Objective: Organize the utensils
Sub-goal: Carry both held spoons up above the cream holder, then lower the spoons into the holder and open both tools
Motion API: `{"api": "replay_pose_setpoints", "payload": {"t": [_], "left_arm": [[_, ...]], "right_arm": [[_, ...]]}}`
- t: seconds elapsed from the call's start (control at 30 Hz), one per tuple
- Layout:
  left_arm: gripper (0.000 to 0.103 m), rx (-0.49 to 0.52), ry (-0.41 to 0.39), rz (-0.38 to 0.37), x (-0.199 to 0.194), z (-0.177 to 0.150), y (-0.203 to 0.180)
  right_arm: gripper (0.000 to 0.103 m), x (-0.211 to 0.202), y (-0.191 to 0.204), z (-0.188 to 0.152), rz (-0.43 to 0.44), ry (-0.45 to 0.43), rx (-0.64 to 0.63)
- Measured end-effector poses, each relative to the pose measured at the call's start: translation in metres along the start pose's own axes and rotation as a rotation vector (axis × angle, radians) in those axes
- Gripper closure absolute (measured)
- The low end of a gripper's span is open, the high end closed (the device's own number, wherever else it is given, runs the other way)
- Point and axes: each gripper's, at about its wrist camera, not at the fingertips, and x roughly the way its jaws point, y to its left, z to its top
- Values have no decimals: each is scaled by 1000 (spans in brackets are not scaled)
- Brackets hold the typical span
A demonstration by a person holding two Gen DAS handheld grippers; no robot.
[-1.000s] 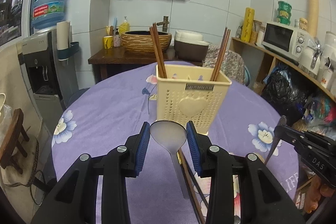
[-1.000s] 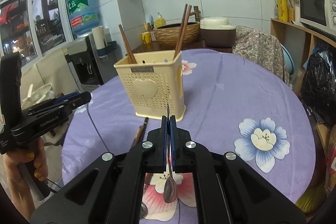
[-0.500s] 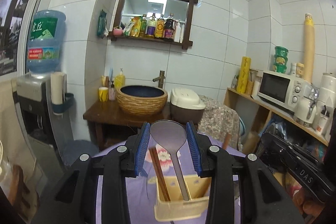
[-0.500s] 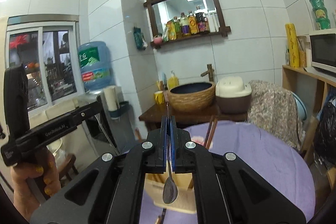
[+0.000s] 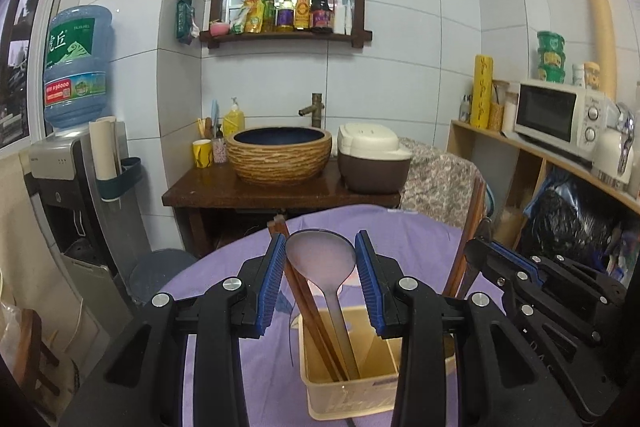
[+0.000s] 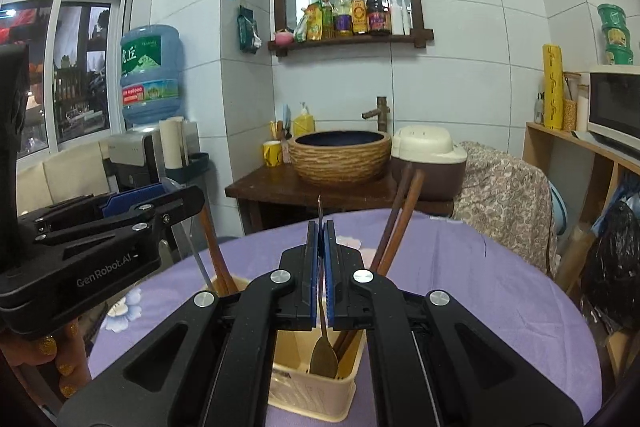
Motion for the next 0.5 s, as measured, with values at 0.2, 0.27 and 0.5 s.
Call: {"api": "replay_pose_setpoints", "payload": {"t": [0.2, 0.27, 0.5], "left_arm": [[67, -3, 64, -9, 13, -20, 3], [67, -2, 82, -18, 15, -28, 5], [67, -10, 112, -52, 19, -43, 10]], "right_arm": [[100, 6, 1, -23, 11, 44, -3], [100, 9, 0, -29, 17, 67, 0], [100, 14, 2, -43, 26, 107, -17]]}}
